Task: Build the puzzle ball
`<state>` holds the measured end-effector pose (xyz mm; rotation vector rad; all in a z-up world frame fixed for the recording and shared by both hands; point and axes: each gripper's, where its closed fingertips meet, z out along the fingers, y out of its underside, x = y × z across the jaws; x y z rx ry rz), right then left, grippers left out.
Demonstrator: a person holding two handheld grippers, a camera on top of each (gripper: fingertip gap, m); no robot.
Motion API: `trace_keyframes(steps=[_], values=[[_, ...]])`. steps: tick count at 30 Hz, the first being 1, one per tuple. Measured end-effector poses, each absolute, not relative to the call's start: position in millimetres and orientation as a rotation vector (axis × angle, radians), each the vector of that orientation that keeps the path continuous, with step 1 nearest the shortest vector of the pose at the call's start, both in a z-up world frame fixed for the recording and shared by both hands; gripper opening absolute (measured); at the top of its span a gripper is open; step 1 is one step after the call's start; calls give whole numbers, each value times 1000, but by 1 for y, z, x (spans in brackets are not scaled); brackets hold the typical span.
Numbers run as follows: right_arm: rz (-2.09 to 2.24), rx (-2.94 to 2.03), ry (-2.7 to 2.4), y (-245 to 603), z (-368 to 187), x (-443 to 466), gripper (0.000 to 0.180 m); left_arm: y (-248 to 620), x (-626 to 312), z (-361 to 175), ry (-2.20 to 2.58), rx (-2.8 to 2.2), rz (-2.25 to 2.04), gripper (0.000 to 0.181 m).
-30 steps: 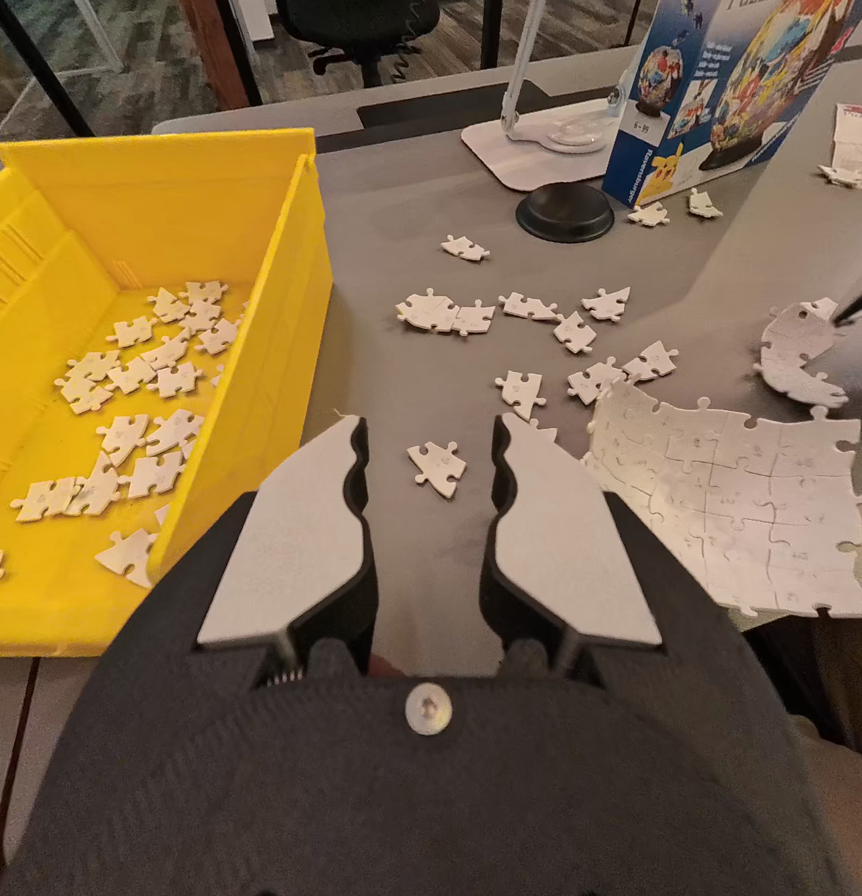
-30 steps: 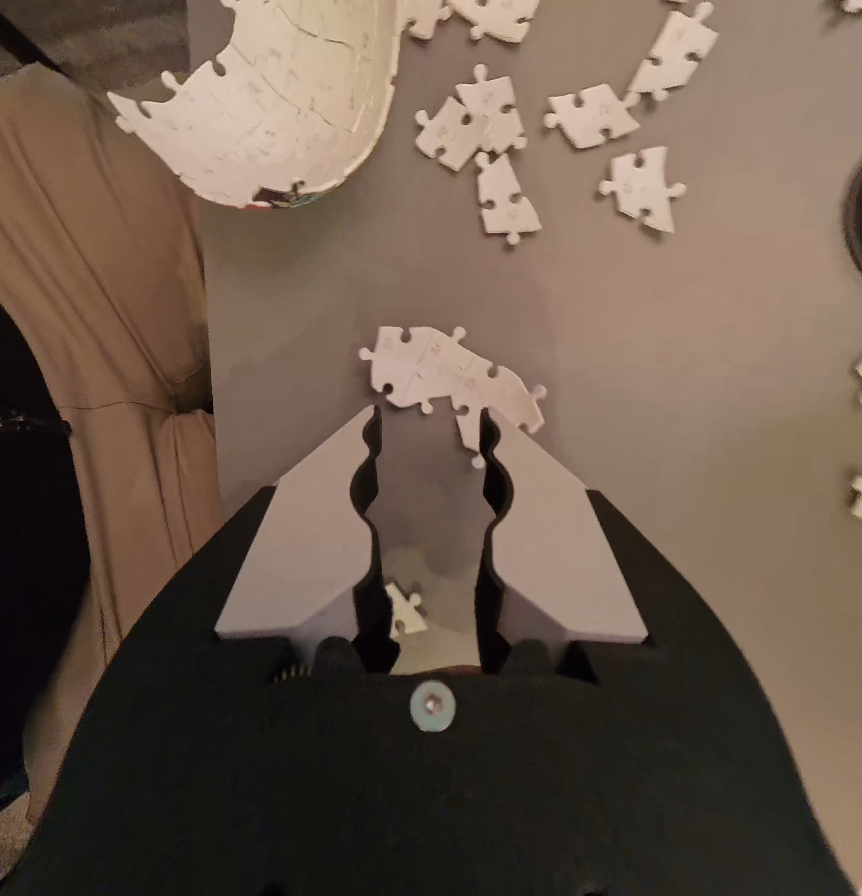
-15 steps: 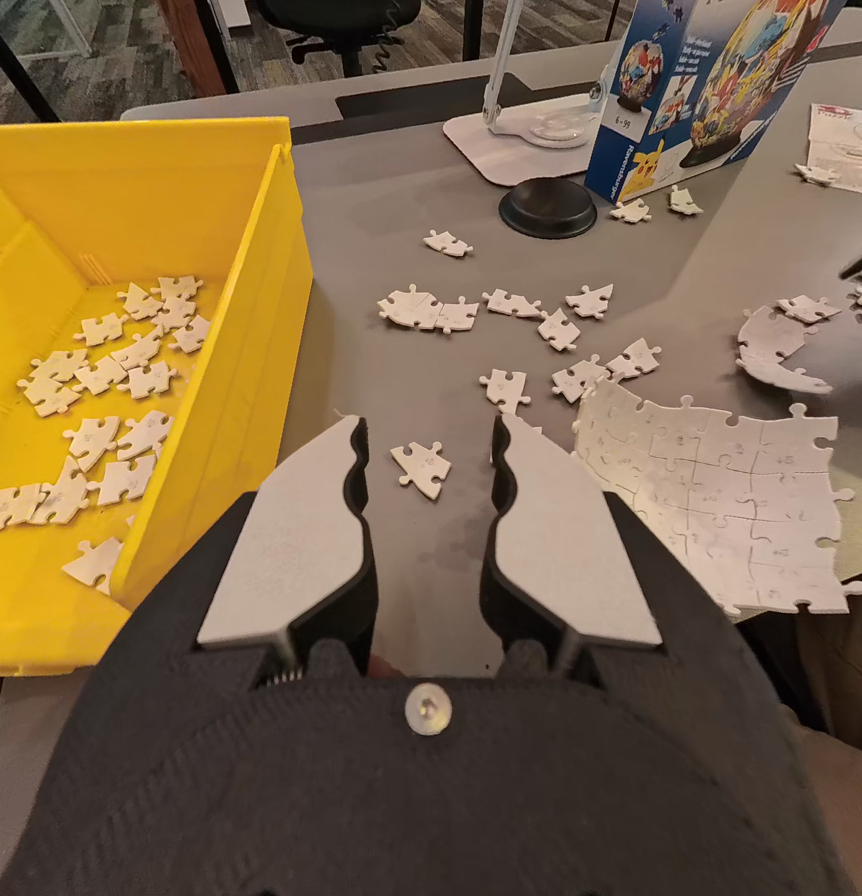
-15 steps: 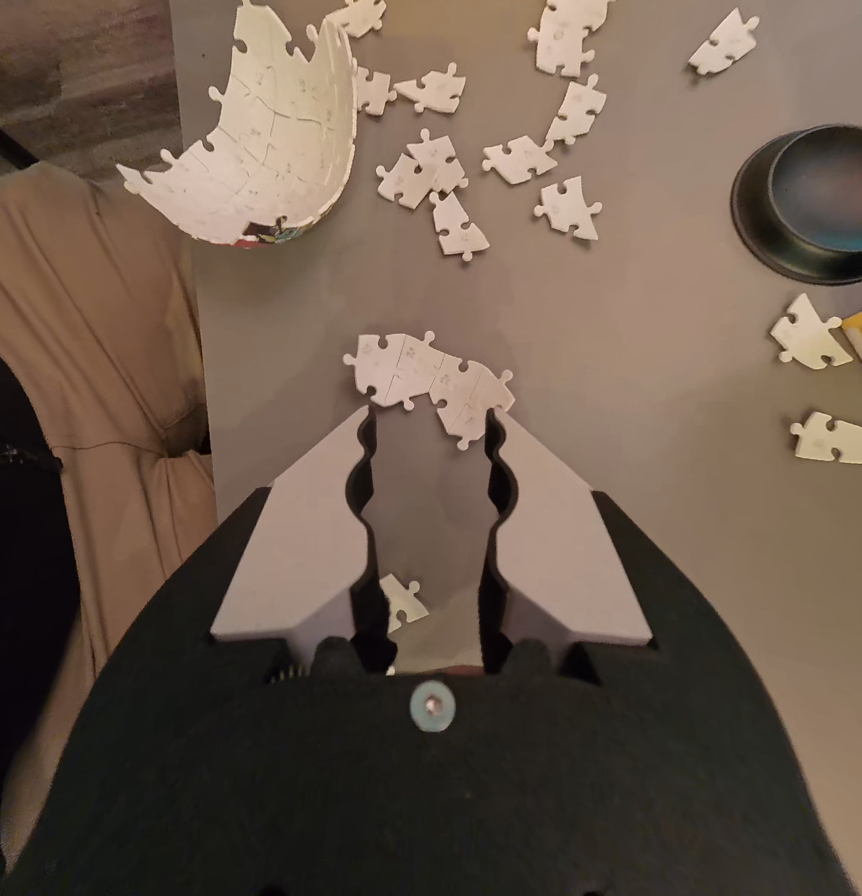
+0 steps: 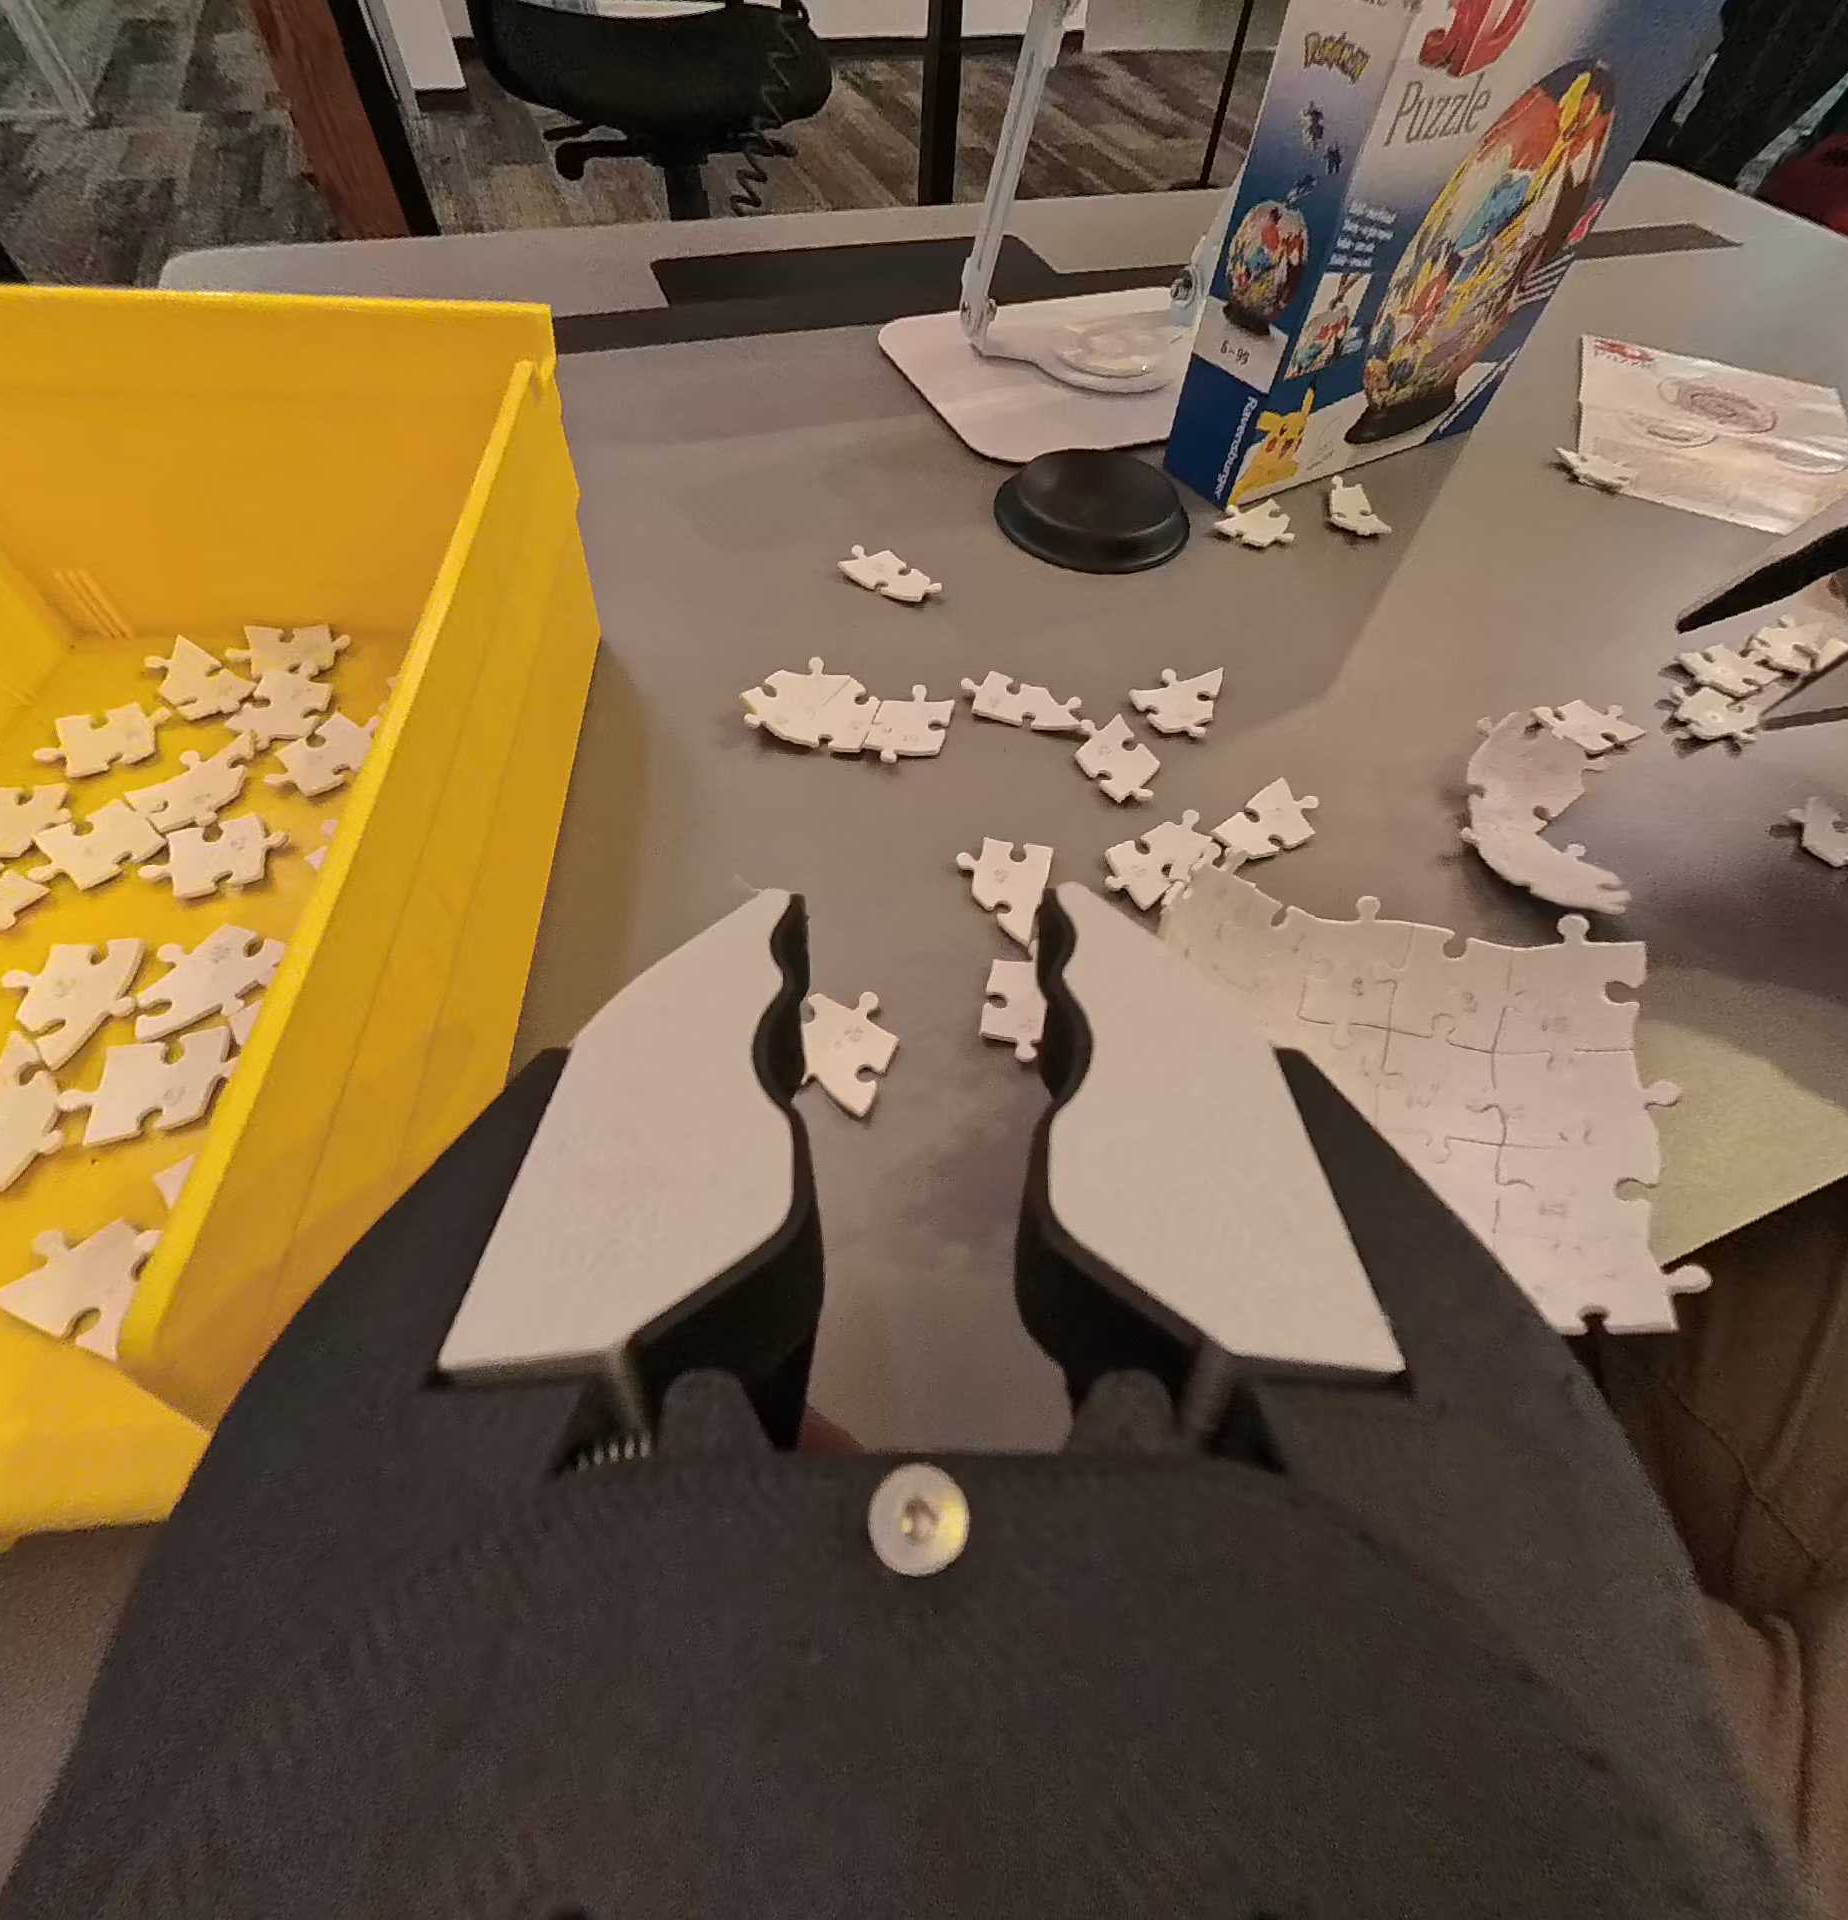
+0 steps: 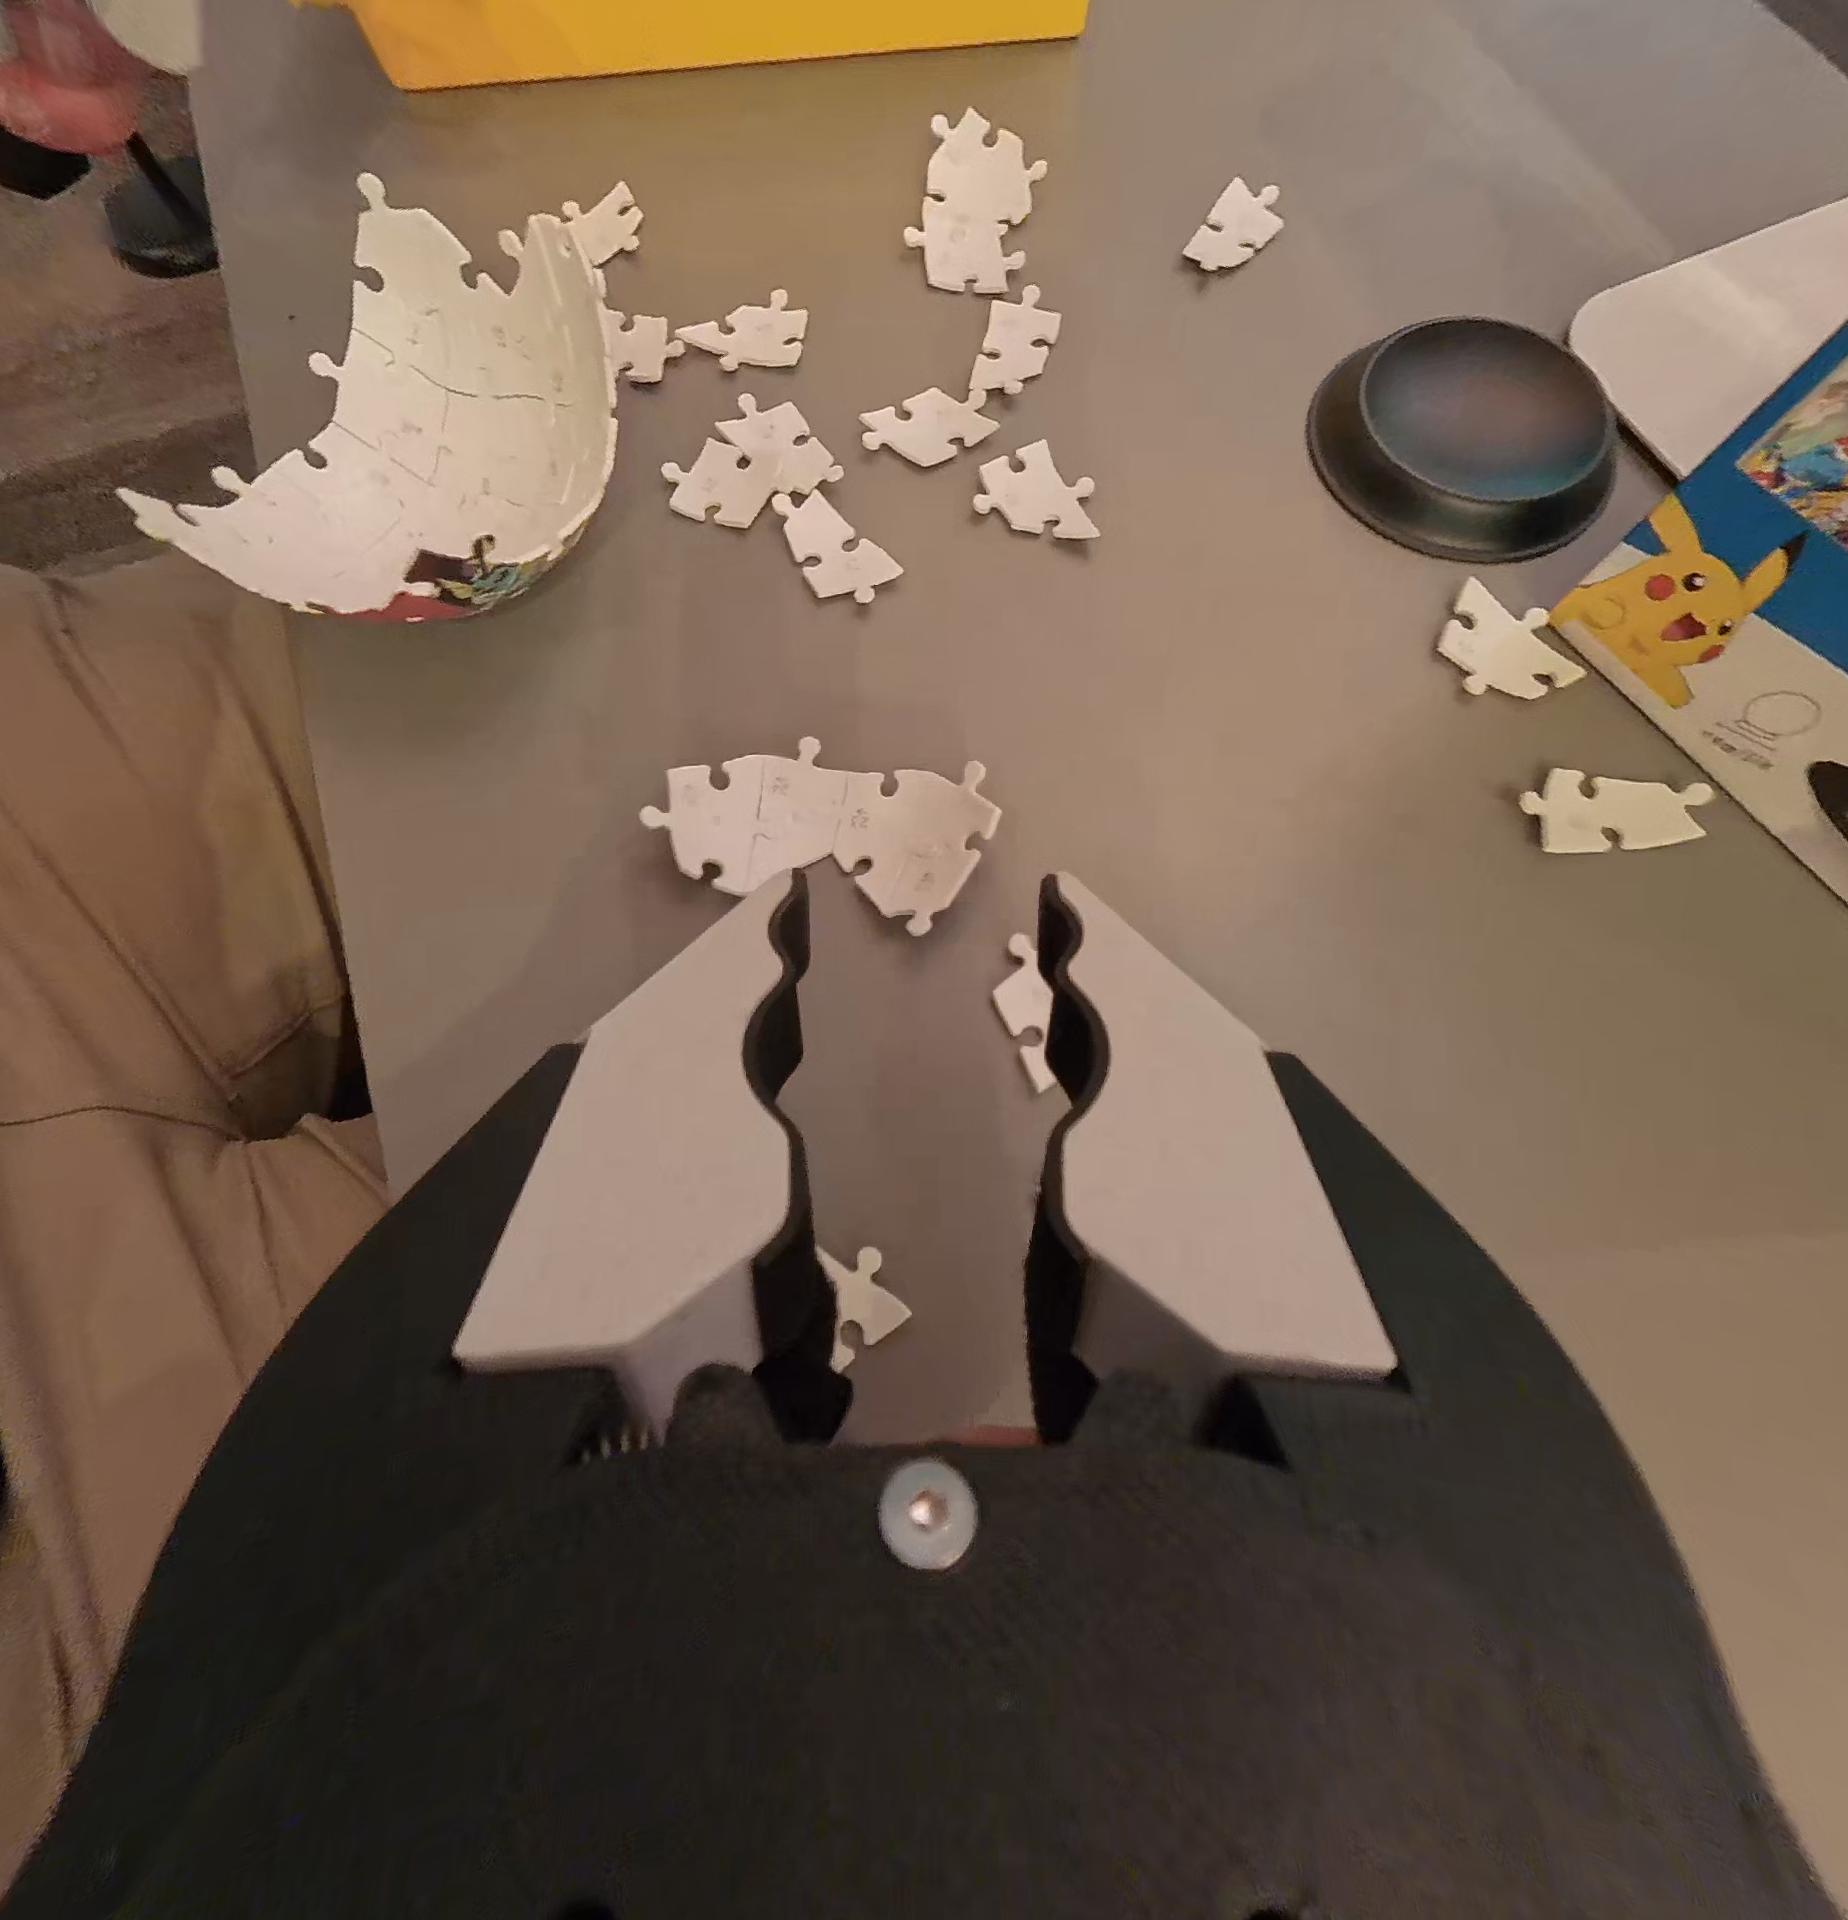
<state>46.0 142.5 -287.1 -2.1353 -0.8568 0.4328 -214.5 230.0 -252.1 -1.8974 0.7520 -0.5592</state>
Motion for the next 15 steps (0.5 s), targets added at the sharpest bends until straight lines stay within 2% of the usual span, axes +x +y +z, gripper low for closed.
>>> trace_keyframes(steps=[15], values=[[265,-2060,-685,154,-275,84,39,227,-194,-245,799,-1874,-634,39]])
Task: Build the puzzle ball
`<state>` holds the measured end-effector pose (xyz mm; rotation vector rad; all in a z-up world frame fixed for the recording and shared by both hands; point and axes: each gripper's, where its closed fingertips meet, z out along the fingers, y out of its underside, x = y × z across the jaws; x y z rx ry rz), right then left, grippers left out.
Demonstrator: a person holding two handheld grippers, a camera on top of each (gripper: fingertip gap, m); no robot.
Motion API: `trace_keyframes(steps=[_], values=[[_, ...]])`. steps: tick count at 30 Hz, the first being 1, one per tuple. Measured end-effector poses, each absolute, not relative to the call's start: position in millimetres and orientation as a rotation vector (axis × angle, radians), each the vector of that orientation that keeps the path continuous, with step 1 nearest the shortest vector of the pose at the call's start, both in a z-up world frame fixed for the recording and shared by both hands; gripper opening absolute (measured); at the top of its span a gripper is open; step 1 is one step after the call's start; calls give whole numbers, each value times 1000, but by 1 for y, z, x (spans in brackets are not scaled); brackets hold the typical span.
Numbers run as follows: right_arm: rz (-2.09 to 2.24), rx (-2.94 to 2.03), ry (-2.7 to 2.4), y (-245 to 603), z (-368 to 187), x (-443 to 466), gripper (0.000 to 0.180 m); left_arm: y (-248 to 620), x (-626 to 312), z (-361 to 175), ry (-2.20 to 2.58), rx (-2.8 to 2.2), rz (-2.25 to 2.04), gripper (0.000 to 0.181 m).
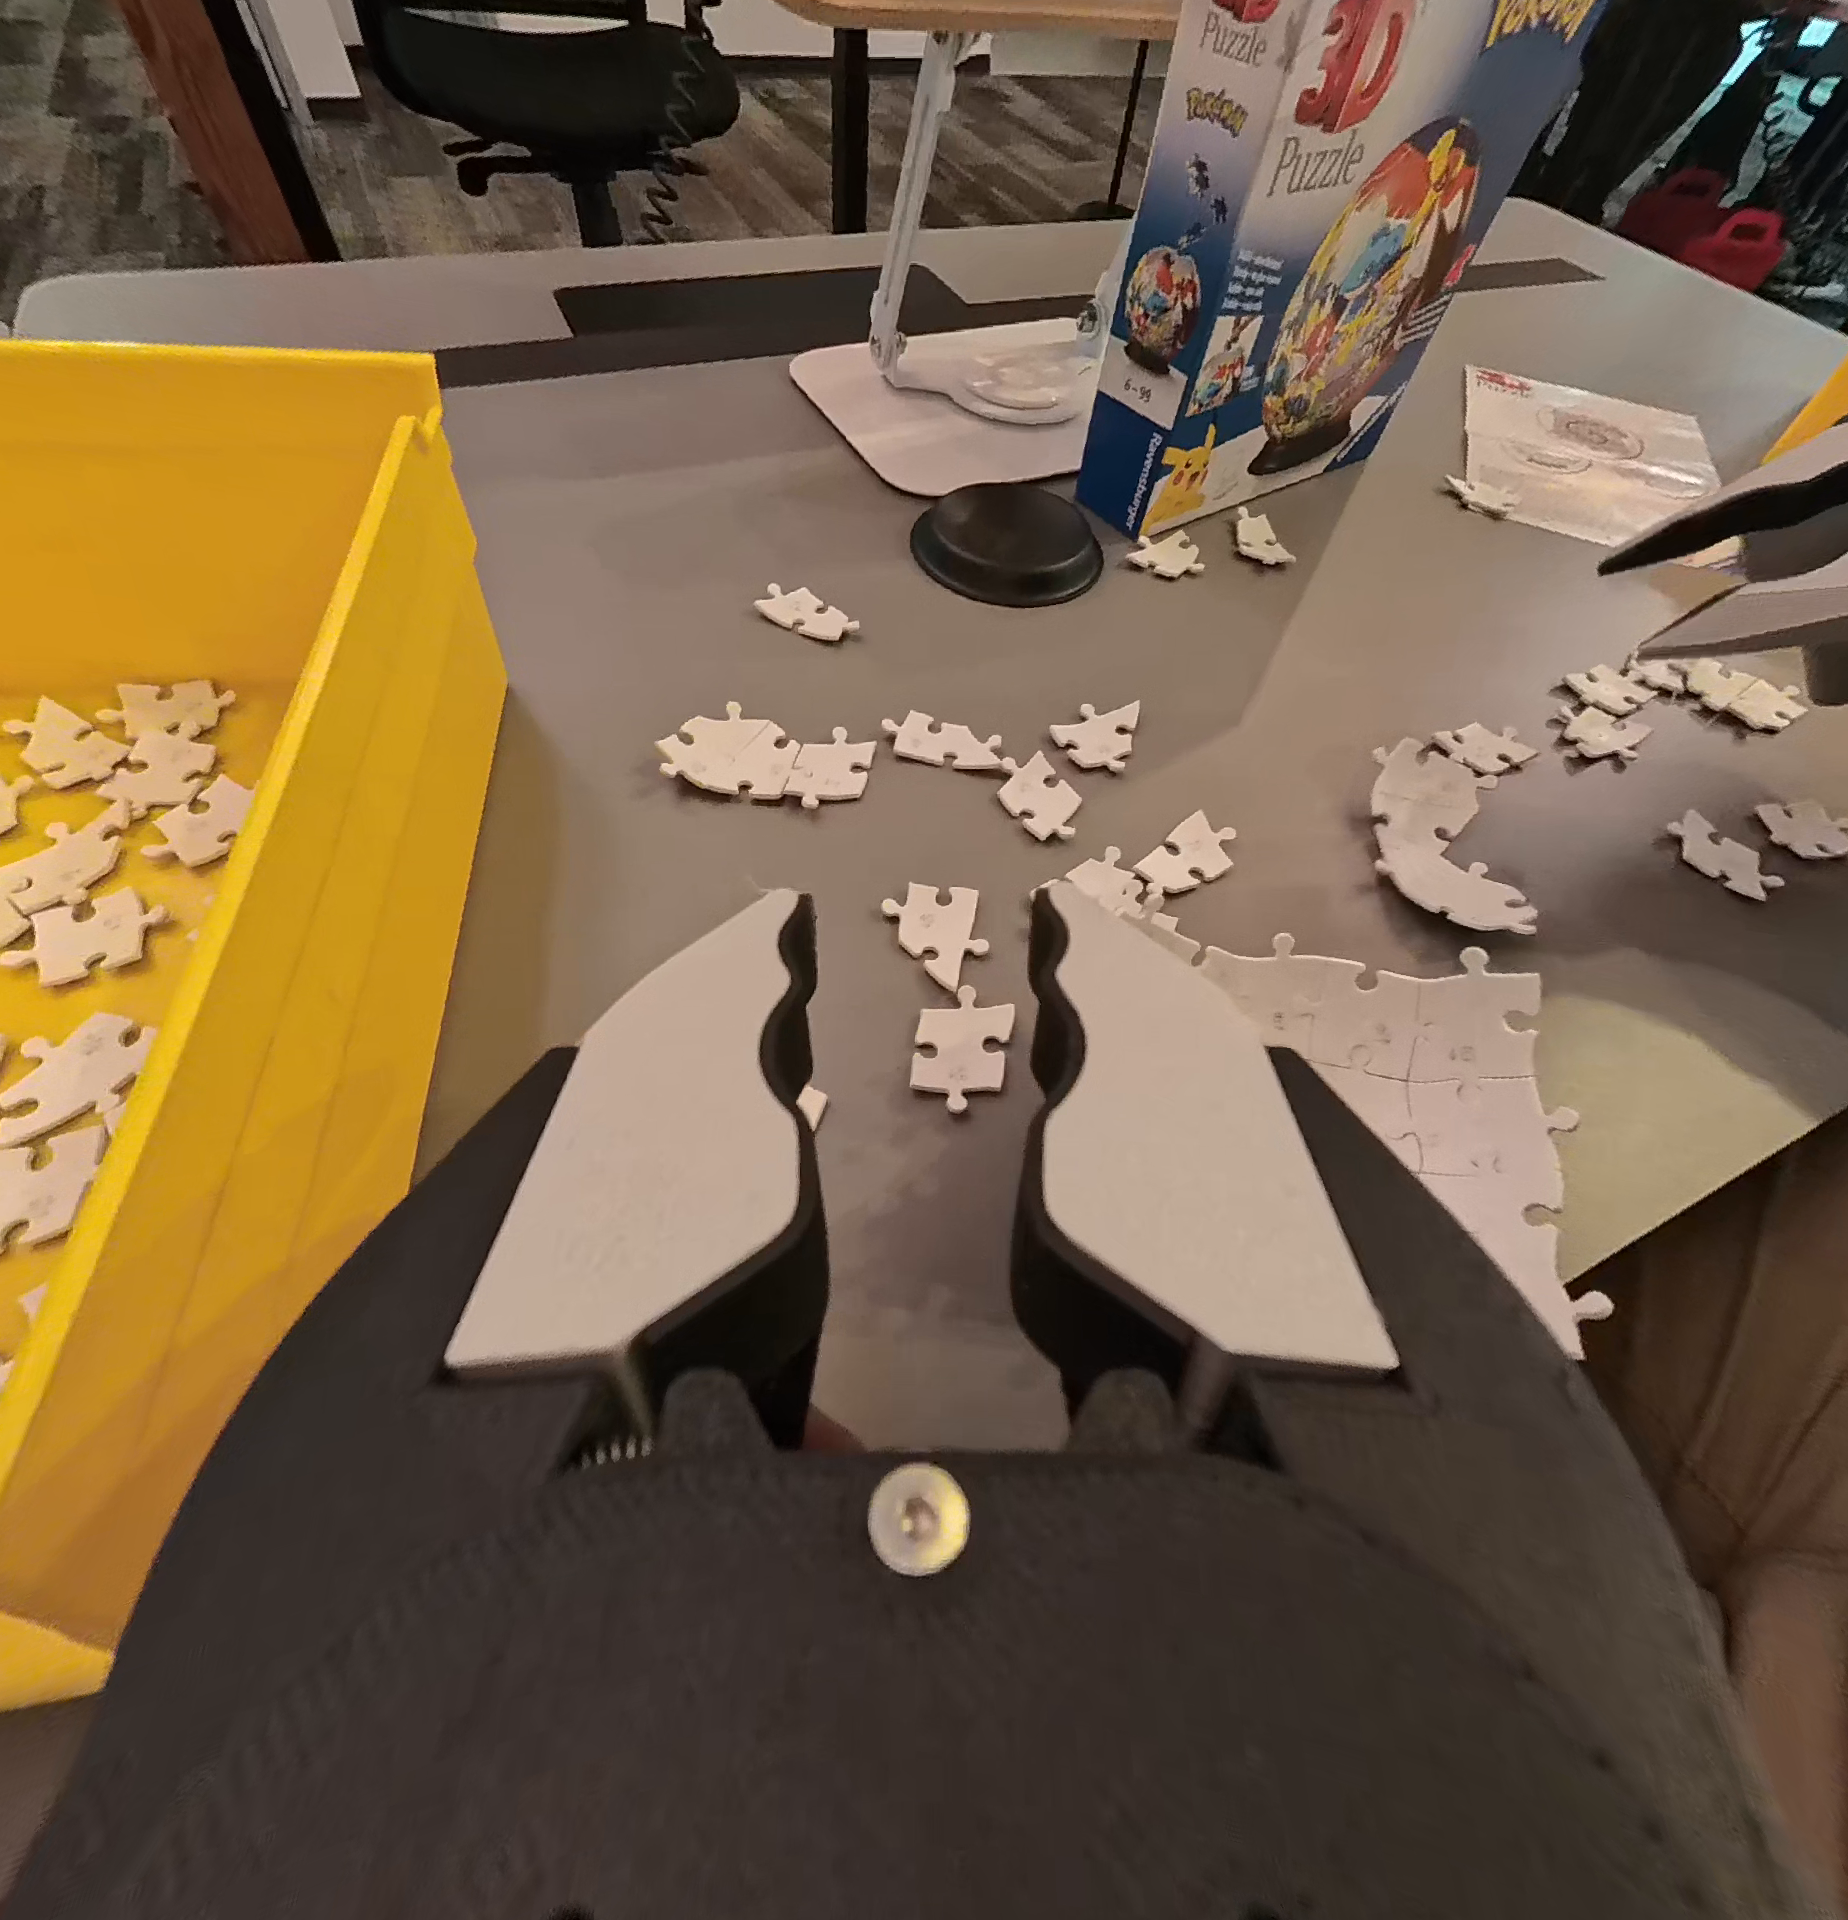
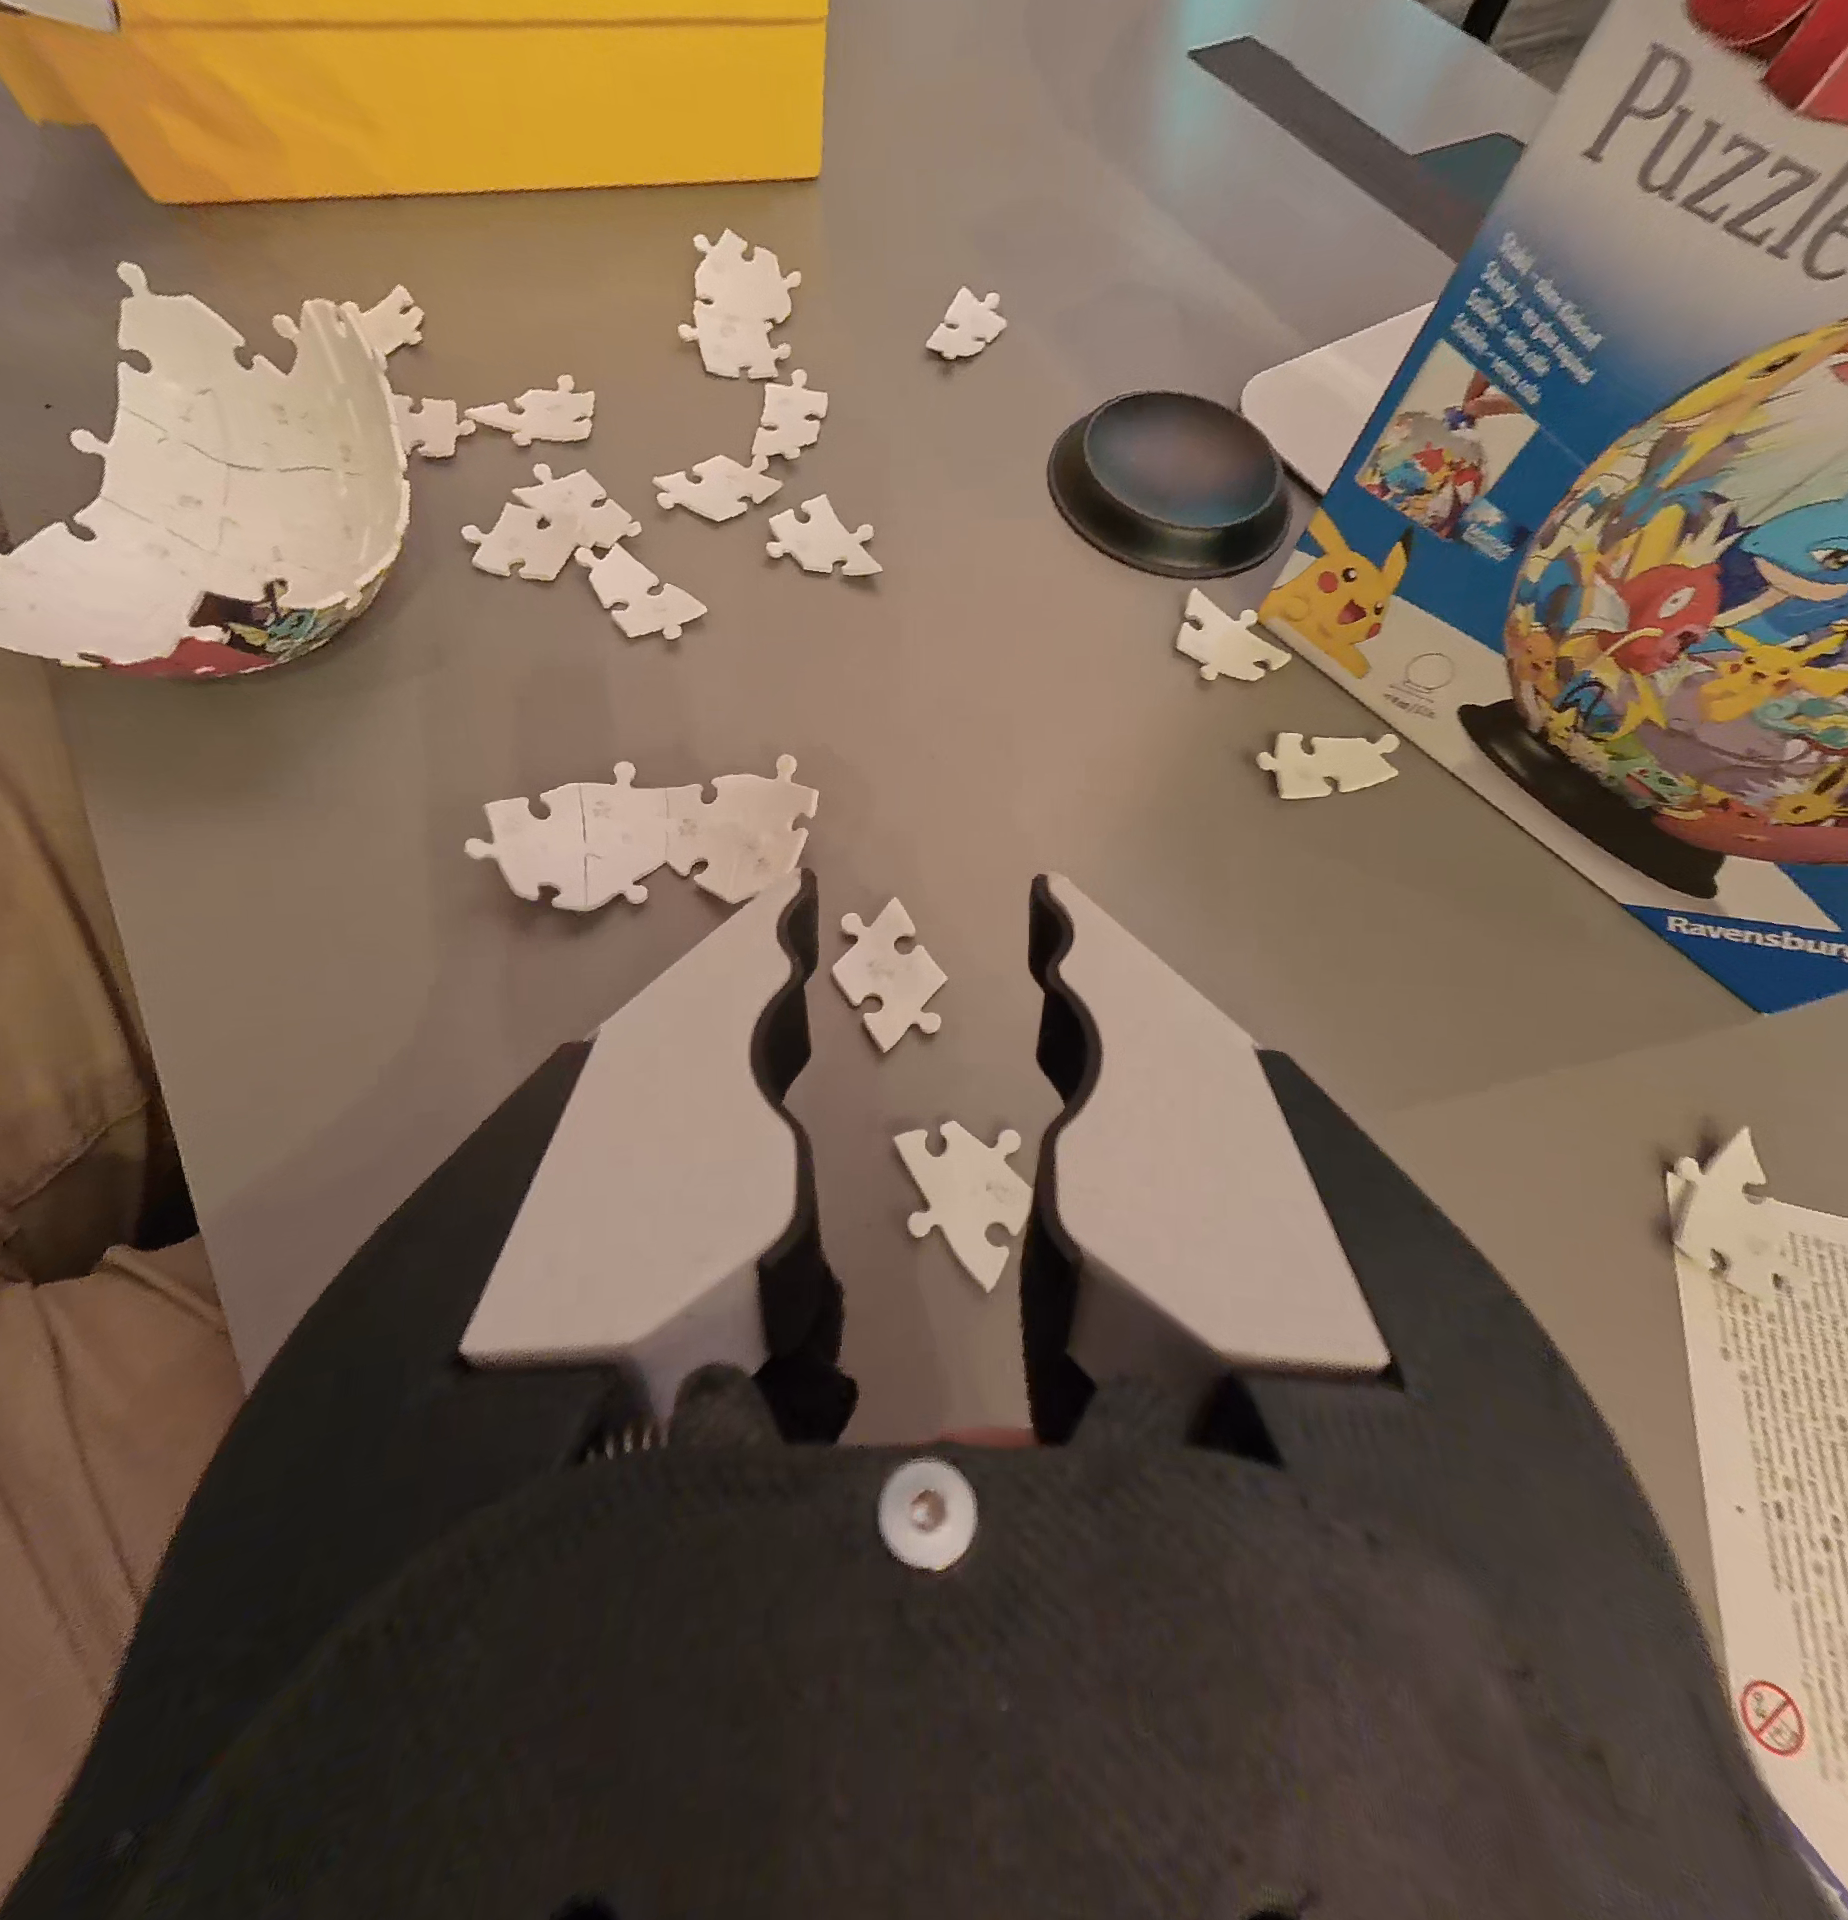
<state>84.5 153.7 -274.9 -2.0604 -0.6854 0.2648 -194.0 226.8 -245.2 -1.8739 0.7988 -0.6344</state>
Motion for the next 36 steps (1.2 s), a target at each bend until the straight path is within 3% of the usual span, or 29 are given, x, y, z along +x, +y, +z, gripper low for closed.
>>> trace_keyframes(steps=[14,36], values=[[130,-2120,-594,156,-277,123,41,231,-200,-247,761,-1892,-669,39],[282,-2417,-808,43,-326,145,29,243,-157,-248,837,-1867,-681,40]])
